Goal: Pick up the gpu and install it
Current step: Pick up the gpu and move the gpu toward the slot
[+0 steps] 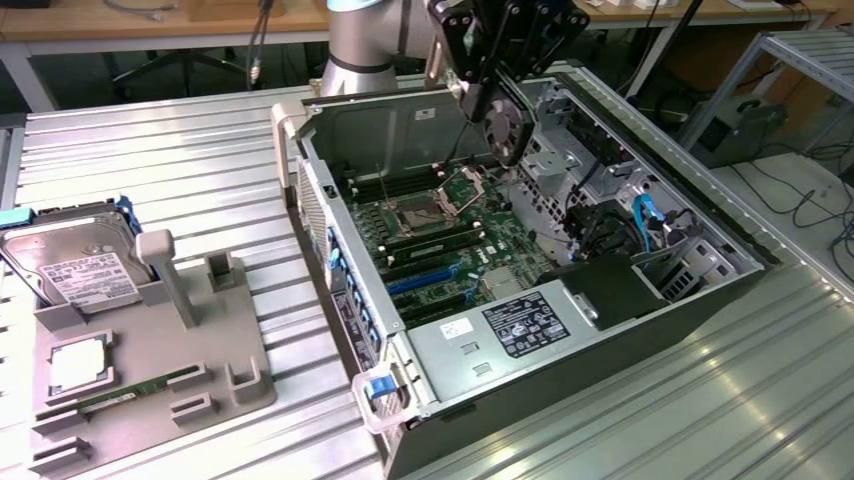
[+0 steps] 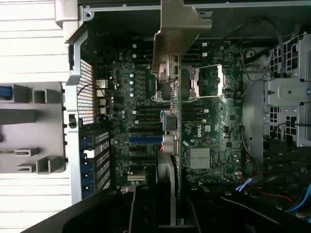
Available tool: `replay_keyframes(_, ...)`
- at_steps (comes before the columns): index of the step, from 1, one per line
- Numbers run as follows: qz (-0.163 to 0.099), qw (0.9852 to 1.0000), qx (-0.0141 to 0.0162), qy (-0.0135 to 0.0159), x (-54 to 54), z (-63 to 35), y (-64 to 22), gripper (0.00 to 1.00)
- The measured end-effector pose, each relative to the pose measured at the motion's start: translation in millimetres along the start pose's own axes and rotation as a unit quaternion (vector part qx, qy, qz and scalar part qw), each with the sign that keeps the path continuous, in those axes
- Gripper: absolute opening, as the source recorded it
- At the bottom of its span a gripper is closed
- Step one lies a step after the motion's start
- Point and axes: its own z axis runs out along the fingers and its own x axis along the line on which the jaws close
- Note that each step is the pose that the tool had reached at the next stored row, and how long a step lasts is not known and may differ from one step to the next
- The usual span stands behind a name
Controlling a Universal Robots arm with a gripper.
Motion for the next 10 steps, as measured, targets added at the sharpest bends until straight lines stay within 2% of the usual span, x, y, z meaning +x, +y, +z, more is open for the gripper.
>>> replay_keyframes(4,0.0,1.0,0.0,0.0,-13.4,0.0,0.3,0.28)
replay_keyframes(10,0.0,1.0,0.0,0.0001,-44.0,0.7,1.0,0.28)
